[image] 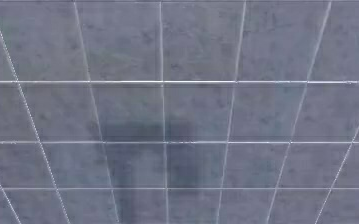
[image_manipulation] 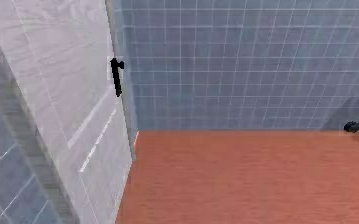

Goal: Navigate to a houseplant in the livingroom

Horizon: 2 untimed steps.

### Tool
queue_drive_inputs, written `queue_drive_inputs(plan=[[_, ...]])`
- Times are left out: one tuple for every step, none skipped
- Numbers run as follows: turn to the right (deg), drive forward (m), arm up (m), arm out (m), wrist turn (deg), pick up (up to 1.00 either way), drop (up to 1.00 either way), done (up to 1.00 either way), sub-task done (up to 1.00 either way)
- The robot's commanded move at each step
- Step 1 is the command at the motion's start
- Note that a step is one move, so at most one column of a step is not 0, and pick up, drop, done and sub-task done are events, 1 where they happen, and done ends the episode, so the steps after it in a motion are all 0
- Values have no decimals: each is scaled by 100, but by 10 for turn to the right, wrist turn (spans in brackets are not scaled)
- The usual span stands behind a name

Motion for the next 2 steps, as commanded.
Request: queue_drive_inputs(plan=[[-450,0,0,0,0,0,0,0,0],[-450,0,0,0,0,0,0,0,0]])
